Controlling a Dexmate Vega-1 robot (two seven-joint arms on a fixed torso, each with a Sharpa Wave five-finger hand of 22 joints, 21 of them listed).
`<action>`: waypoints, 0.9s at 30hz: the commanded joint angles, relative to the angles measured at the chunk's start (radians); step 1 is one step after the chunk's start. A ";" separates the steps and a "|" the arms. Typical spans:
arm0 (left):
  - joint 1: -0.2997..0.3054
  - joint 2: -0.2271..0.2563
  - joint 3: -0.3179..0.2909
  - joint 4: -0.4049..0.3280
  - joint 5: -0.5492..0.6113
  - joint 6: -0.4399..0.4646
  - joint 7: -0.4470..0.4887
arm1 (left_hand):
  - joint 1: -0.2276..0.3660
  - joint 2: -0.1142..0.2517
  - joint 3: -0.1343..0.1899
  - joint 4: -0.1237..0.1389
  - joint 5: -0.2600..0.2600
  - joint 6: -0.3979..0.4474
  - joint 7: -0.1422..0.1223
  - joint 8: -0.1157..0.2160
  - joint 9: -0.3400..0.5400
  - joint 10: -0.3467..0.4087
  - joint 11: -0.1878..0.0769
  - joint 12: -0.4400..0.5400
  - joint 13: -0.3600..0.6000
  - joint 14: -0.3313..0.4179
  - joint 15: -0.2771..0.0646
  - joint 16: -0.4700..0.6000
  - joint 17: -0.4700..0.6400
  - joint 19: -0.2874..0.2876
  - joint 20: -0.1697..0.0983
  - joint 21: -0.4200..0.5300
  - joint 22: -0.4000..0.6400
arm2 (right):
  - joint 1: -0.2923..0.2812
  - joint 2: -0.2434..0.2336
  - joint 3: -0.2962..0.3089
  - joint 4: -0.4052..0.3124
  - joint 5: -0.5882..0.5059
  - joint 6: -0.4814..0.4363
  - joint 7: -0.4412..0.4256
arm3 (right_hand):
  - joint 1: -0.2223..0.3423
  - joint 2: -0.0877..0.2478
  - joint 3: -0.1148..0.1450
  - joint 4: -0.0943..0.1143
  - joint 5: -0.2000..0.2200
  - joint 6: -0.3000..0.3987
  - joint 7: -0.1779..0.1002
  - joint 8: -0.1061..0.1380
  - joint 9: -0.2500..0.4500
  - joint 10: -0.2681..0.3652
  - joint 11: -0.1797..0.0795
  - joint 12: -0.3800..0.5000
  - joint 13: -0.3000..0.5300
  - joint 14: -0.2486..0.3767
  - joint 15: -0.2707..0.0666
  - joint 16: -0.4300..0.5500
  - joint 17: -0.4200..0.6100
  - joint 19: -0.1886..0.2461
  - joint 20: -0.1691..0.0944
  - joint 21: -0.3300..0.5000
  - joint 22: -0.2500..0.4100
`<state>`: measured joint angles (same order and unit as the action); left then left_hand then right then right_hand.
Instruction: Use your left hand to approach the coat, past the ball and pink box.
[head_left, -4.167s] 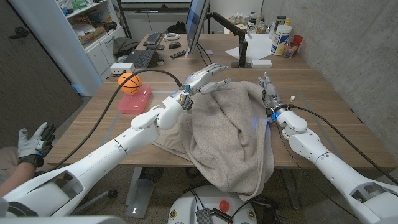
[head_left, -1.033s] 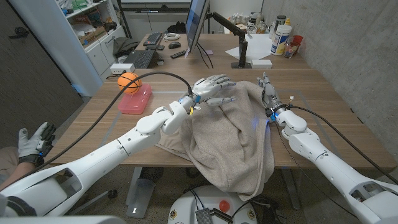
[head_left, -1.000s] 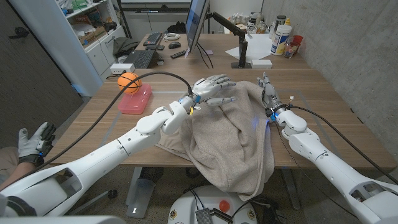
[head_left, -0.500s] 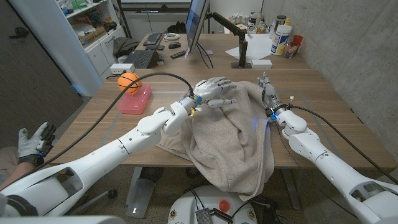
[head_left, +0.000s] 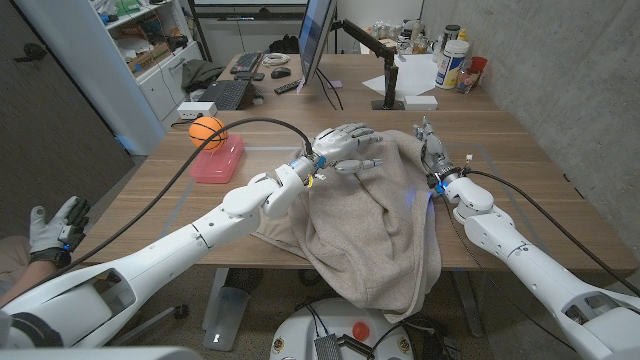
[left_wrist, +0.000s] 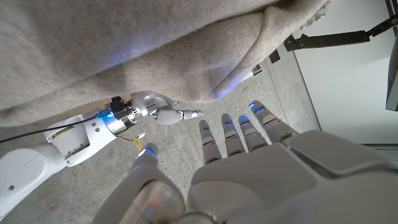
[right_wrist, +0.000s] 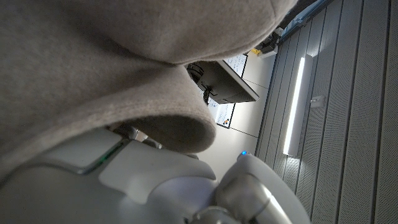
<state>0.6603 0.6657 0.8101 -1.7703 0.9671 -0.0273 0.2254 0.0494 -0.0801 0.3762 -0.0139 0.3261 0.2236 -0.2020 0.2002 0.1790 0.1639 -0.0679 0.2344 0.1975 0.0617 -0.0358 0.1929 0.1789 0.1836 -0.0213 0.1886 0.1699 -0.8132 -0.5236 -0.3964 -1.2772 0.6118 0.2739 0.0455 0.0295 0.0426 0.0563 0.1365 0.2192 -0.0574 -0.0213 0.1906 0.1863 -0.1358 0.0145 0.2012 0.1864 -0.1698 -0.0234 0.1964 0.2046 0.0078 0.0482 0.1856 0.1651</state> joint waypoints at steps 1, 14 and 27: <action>-0.001 -0.003 0.002 0.009 -0.002 -0.014 0.022 | -0.007 -0.004 -0.002 -0.002 0.011 0.011 0.002 0.008 0.004 0.005 -0.004 -0.002 0.003 0.009 -0.098 -0.002 0.003 0.008 -0.002 0.002 0.002 | 0.003 0.001 -0.002 0.000 0.000 -0.007 -0.002 | 0.001 0.007 -0.005 0.001 0.007 -0.008 0.002 0.001 0.001 -0.006 0.002 -0.005 0.002 -0.030 0.007 0.005 0.001 -0.004 0.006 0.001 0.004; 0.007 0.005 0.003 -0.004 0.008 -0.015 0.021 | -0.006 -0.003 -0.003 -0.002 0.014 0.012 0.001 0.007 0.004 0.007 -0.007 -0.002 0.003 0.010 -0.098 -0.003 0.003 0.009 -0.002 0.002 0.002 | 0.003 0.001 -0.002 0.001 0.000 -0.006 -0.003 | 0.002 0.008 -0.005 0.001 0.007 -0.008 0.002 0.002 0.001 -0.007 0.002 -0.005 0.002 -0.030 0.006 0.005 0.000 -0.004 0.005 0.001 0.004; 0.013 0.011 0.009 -0.019 0.029 -0.018 0.006 | -0.005 -0.002 -0.004 -0.003 0.017 0.015 0.002 0.006 0.004 0.006 -0.005 -0.004 0.003 0.011 -0.099 -0.004 0.003 0.010 -0.003 0.002 0.002 | 0.005 0.002 -0.003 0.005 -0.002 0.002 0.004 | 0.003 0.008 -0.006 0.000 0.007 -0.007 0.001 0.002 0.001 -0.006 0.001 -0.005 0.002 -0.031 0.007 0.005 0.000 -0.004 0.005 0.001 0.004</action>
<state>0.6684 0.6716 0.8156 -1.7790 0.9806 -0.0422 0.2407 0.0494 -0.0801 0.3763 -0.0139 0.3338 0.2290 -0.1965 0.2002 0.1790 0.1693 -0.0731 0.2343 0.1975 0.0616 -0.0358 0.1929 0.1789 0.1836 -0.0212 0.1886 0.1699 -0.8106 -0.5228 -0.3982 -1.2767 0.6118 0.2679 0.0439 0.0295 0.0426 0.0552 0.1354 0.2192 -0.0574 -0.0213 0.1906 0.1863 -0.1359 0.0144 0.1952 0.1864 -0.1698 -0.0234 0.1964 0.2048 0.0079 0.0482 0.1856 0.1652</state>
